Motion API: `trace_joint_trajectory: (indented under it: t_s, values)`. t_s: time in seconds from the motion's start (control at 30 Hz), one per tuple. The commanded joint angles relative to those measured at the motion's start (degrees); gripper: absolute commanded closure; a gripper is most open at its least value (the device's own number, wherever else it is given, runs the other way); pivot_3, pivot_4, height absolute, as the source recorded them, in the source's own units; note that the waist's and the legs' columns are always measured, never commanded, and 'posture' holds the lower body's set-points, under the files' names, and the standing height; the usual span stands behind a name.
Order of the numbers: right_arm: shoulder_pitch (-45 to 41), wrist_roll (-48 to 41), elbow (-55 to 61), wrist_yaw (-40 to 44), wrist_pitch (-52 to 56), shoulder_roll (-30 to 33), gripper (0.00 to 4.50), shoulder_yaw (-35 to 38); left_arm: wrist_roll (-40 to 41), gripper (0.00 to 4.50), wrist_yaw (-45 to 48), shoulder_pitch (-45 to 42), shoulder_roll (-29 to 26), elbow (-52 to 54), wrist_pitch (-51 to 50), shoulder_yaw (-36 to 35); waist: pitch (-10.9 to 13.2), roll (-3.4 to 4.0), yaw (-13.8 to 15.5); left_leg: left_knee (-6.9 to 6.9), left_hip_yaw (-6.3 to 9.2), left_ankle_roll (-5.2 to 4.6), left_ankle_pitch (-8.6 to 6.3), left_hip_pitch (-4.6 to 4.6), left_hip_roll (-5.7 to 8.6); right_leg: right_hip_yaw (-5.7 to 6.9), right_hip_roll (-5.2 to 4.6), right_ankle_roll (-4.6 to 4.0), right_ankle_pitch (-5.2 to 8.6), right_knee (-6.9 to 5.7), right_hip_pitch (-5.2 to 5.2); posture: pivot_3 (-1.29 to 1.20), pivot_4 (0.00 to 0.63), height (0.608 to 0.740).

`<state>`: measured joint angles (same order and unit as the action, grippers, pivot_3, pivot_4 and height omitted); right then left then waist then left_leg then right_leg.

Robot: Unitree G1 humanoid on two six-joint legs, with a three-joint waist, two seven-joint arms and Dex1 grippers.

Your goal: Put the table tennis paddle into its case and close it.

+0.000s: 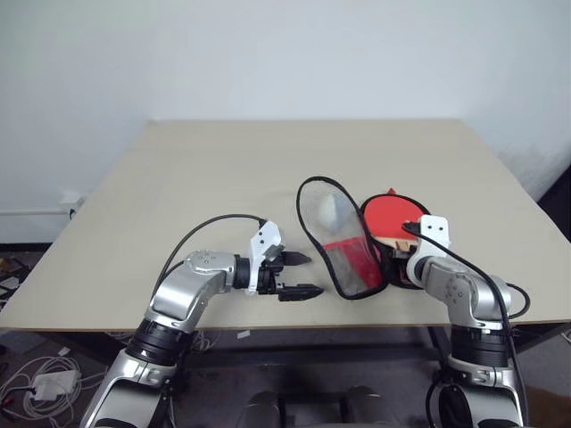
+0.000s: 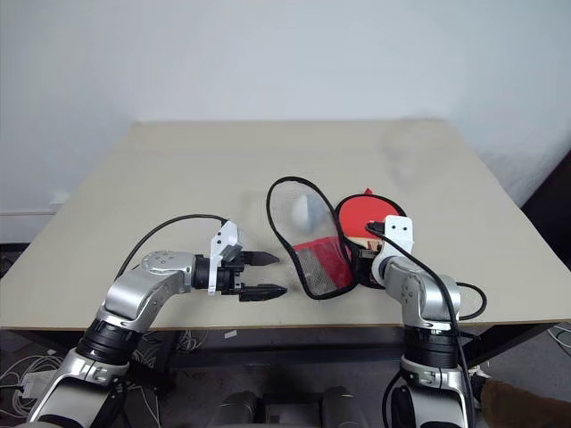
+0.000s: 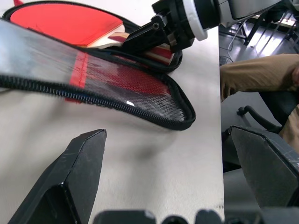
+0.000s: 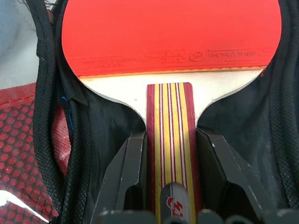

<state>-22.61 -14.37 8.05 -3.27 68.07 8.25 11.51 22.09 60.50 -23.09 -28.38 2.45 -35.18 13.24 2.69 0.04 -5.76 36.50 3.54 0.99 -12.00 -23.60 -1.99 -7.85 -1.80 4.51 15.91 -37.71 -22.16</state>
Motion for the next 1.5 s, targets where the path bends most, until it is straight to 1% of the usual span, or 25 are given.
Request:
trace_joint_trajectory:
  t_s: [0.03,0.07,0.1,0.17,0.23,0.27,0.37,0.5,0.57,0.67,0.8,0.9,0.97,1.17,1.27,1.3,1.4,1.5]
  values:
    - [0.43,0.70,1.17,0.36,-0.41,1.13,3.39,0.87,0.52,0.00,0.30,-1.58,-0.06,1.84,0.12,-0.37,0.00,0.00,0.02,0.00,0.00,0.00,0.00,0.00,0.00,0.00,0.00,0.00,0.00,0.00,0.00,0.00,0.000,0.740]
    - [0.60,0.48,1.14,1.07,-0.22,1.52,3.39,0.52,0.56,0.00,0.41,-1.70,-0.06,1.68,0.21,-0.43,0.00,0.00,0.04,0.00,0.00,0.00,0.00,0.00,0.00,0.01,0.00,0.00,0.00,0.00,0.00,0.00,0.000,0.740]
    - [0.75,0.17,1.32,1.77,0.23,1.76,2.67,0.16,0.58,0.00,0.52,-1.72,-0.10,1.58,0.35,-0.51,0.00,-0.01,0.08,0.01,0.00,0.00,0.00,0.00,0.00,0.01,0.00,0.00,0.00,0.00,0.01,0.00,0.000,0.740]
    - [1.14,-0.29,2.05,2.90,0.55,1.95,2.10,-0.54,0.59,0.00,0.68,-1.80,-0.11,1.30,0.60,-0.60,-0.01,-0.01,0.06,0.02,0.00,0.00,0.00,0.00,0.00,0.01,0.00,0.00,0.00,0.01,0.02,0.00,0.000,0.740]
    - [1.25,-0.51,2.52,3.09,-0.07,1.38,1.35,-0.23,0.57,0.00,0.82,-1.84,-0.09,1.02,0.85,-0.65,-0.01,-0.02,0.00,0.01,0.01,0.00,0.00,0.01,0.00,0.01,0.00,0.00,0.00,0.01,0.02,0.00,0.000,0.740]
    - [1.31,-0.78,2.74,3.67,-0.42,1.37,1.08,-0.34,0.56,0.00,0.98,-1.78,-0.11,0.80,1.09,-0.71,-0.01,-0.02,-0.01,0.01,0.01,0.00,0.00,0.01,0.00,0.01,0.00,0.00,0.00,0.00,0.02,0.00,0.000,0.740]
    - [1.58,-2.49,5.24,6.63,-1.36,1.77,0.03,-0.50,0.18,0.00,1.50,-1.79,-0.25,-0.43,2.07,-0.84,-0.01,-0.02,0.00,0.02,0.00,0.00,0.00,0.01,0.00,0.01,0.00,0.00,0.00,0.01,0.02,0.00,0.000,0.740]
    - [1.44,-9.22,11.57,14.31,-3.88,3.12,0.01,3.51,-0.68,0.00,3.16,-2.30,-1.88,-3.16,3.72,-1.34,0.02,0.02,-0.08,-0.01,0.01,0.00,0.00,0.00,0.00,0.01,0.00,0.00,0.00,0.00,-0.02,0.00,0.000,0.740]
    - [1.86,-11.81,15.44,19.28,-6.84,5.97,0.01,4.11,-0.78,0.00,4.68,-3.13,-2.82,-6.55,5.10,-2.36,0.02,0.02,-0.07,-0.03,0.00,0.00,0.00,0.00,0.00,0.01,0.00,0.01,0.00,0.00,-0.03,0.00,0.000,0.740]
    - [2.30,-15.10,19.57,23.47,-8.85,9.07,0.01,5.06,-2.19,0.00,5.77,-4.33,-4.45,-11.92,8.41,-3.41,0.01,-0.01,-0.04,-0.01,0.00,0.00,0.00,-0.01,0.00,0.02,0.00,0.01,0.01,0.01,-0.02,0.00,0.000,0.740]
    - [2.65,-15.19,18.45,23.99,-11.54,11.49,0.01,5.65,-4.16,0.00,6.64,-6.64,-5.91,-18.14,11.11,-3.53,0.02,-0.05,0.03,0.00,0.02,0.00,0.00,0.00,0.00,0.04,0.00,0.01,0.01,0.02,-0.01,0.00,0.000,0.740]
    - [2.40,-14.52,17.37,23.13,-14.18,11.73,0.01,5.23,-7.69,0.00,5.11,-9.29,-3.75,-24.67,16.15,-2.25,0.03,-0.07,0.36,0.04,0.01,0.00,0.00,-0.01,0.01,0.05,-0.01,0.00,0.01,0.03,0.01,0.00,0.000,0.740]
    - [1.42,-15.22,16.82,22.48,-15.67,11.10,0.01,6.01,-10.22,0.00,4.03,-10.72,-1.61,-28.25,19.88,-1.08,0.03,-0.07,0.52,0.04,0.00,0.00,0.00,-0.02,0.01,0.04,-0.02,0.00,0.01,0.04,0.02,0.00,0.000,0.740]
    - [0.20,-17.48,16.57,24.22,-18.53,12.10,0.01,6.46,-16.89,0.00,-2.52,-17.07,9.39,-39.62,29.55,1.53,0.04,-0.10,1.68,0.10,0.00,0.00,0.00,-0.04,0.01,0.05,-0.01,0.01,0.00,0.03,0.03,0.00,0.000,0.740]
    - [-0.69,-18.95,16.78,24.07,-19.48,12.64,0.01,7.77,-16.85,0.00,-6.70,-21.36,17.10,-43.57,29.73,0.87,0.04,-0.11,1.91,0.16,0.00,0.00,0.00,-0.08,0.03,0.05,-0.01,0.01,0.00,0.02,0.03,0.00,0.000,0.740]
    - [-0.75,-19.46,16.93,23.89,-19.70,12.63,0.01,8.23,-16.89,0.00,-7.26,-22.22,18.87,-44.24,29.95,0.83,0.05,-0.13,2.07,0.20,0.00,0.00,0.00,-0.10,0.03,0.05,-0.01,0.01,0.00,0.02,0.03,0.00,0.000,0.740]
    - [-0.80,-21.70,17.76,23.05,-20.65,11.99,0.01,10.36,-16.87,0.00,-7.62,-23.86,23.21,-45.54,30.48,0.88,0.05,-0.13,2.60,0.25,-0.01,-0.01,-0.01,-0.14,0.04,0.04,-0.01,0.02,0.00,0.04,0.04,0.00,0.000,0.740]
    - [-0.68,-24.57,18.73,22.07,-21.67,11.02,0.01,12.19,-15.90,0.00,-8.74,-24.94,26.87,-45.79,28.23,-0.08,0.03,-0.10,2.67,0.17,-0.01,-0.01,0.00,-0.10,0.04,0.04,0.00,0.02,0.00,0.01,-0.01,0.00,0.000,0.740]
